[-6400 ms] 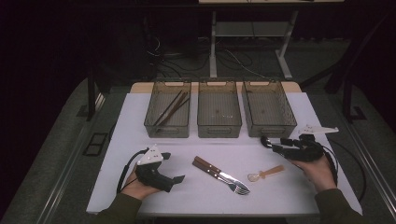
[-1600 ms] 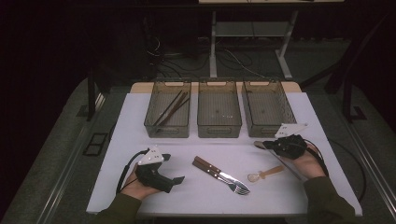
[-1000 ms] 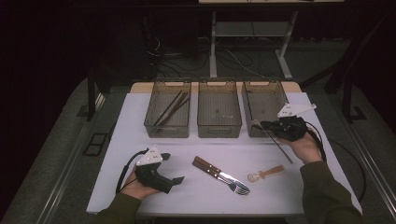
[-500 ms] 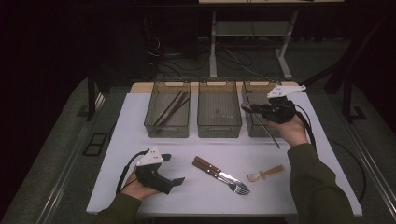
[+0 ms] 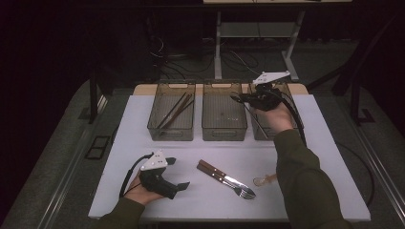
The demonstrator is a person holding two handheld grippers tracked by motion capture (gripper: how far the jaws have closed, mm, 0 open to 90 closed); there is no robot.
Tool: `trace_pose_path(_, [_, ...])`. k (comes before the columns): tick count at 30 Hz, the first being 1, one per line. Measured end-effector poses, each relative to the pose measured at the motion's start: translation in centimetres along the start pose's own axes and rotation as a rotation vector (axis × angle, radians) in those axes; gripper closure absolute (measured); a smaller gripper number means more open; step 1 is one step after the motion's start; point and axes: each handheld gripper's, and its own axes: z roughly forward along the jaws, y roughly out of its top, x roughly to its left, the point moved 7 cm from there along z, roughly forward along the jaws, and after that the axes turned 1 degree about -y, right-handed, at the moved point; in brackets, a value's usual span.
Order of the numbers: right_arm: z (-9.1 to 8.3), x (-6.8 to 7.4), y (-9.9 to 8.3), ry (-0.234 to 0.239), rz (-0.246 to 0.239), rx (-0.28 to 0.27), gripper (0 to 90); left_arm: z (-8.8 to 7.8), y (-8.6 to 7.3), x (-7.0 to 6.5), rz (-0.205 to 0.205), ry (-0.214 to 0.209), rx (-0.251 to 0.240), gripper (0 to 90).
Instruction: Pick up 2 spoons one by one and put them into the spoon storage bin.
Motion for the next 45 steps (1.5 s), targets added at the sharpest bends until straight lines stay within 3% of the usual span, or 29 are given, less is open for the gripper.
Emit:
trace_pose_path(12, [3.7,-0.3,2.7,-0.024,0.033,-0.004,88.5,0.0,0.1,-0.1,0.005,-0.003,-0.006,0.0])
trace_pose_path(19, [5.7,-0.6,3.2,-0.023,0.081,-0.019,88.5,-0.1,0.1,-0.1,0.018,-0.004,0.002,0.0])
trace_pose_path(22, [6.3,-0.6,3.1,-0.030,0.099,-0.012,88.4,-0.1,0.1,-0.1,0.018,-0.005,0.002,0.0])
trace_pose_path(36, [7.9,-0.3,2.5,-0.032,0.091,0.006,88.4,-0.1,0.1,-0.3,0.020,-0.006,-0.003,0.0])
trace_pose_path(45, [9.7,0.0,0.9,-0.033,0.084,0.071,88.4,-0.1,0.1,-0.3,0.020,-0.011,0.002,0.0])
